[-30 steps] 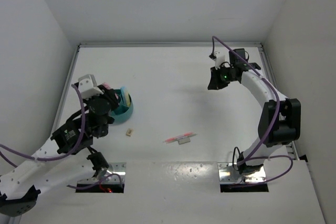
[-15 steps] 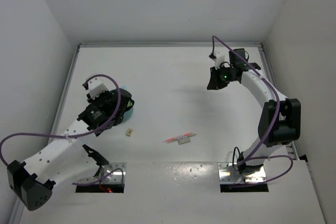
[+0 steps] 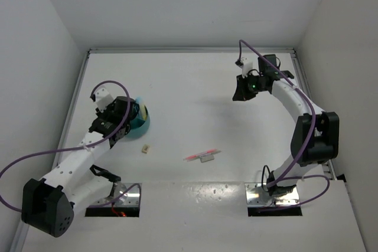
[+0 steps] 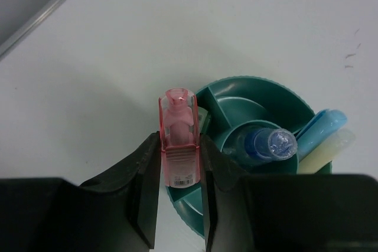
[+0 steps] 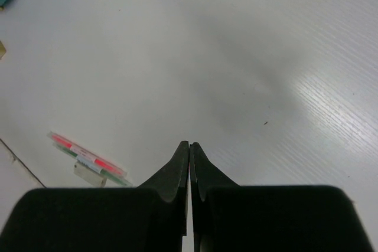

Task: Sort the stationery into containers
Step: Place the stationery in the storage box.

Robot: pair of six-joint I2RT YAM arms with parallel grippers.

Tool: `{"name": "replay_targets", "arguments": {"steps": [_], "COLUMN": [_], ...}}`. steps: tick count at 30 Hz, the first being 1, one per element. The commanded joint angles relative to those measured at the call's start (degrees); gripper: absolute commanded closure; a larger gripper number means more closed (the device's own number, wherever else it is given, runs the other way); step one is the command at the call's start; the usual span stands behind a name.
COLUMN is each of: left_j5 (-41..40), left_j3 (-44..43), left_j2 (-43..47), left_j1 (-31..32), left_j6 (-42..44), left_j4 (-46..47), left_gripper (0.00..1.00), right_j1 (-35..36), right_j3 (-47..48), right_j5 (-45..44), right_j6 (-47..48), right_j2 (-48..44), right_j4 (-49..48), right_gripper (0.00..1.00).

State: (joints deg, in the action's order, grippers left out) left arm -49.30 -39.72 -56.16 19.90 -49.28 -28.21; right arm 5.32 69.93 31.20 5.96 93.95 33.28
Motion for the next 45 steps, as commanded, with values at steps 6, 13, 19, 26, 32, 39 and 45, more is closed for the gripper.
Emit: {"name": "replay_targets", "arguments": {"steps": [6, 13, 19, 26, 32, 39, 45], "left_j5": [6.32, 7.37, 8.95, 8.96, 8.96, 8.96, 30.18], "left_j3": [2.11, 3.25, 5.09, 5.02, 1.15, -3.69, -6.77], "left_j2": [-2.19, -2.81, -2.20, -0.53, 0.09, 2.97, 9.93], "left_j1": [-3.64, -4.78, -4.78, -5.31, -6.45, -6.98, -6.37], "left_j6": [1.64, 1.12, 0.06, -0.47, 0.67, 1.73, 12.60], "left_j4": [7.64, 8.17, 8.17, 7.55, 5.97, 2.28, 4.47], "left_gripper": [1.00, 1.00, 0.90, 0.66, 0.54, 0.71, 0.79], "right_j1": [-0.40, -0.93, -0.93, -0.93, -0.93, -0.93, -0.93], "right_j3": [0.38, 0.38, 0.38, 0.38, 0.38, 0.38, 1.52], "right_j5": [2.02, 2.02, 2.55, 3.08, 3.08, 3.60, 10.96], "right_j6": [0.02, 0.02, 0.02, 0.02, 0.02, 0.63, 4.23], "right_j2": [-2.90, -2.90, -2.90, -2.90, -2.90, -2.90, -2.29], "right_j4": [-0.23, -0.23, -0.23, -0.23, -0.23, -0.23, 3.45], "right_gripper": [1.00, 1.00, 1.00, 1.00, 1.00, 1.00, 0.43]}}
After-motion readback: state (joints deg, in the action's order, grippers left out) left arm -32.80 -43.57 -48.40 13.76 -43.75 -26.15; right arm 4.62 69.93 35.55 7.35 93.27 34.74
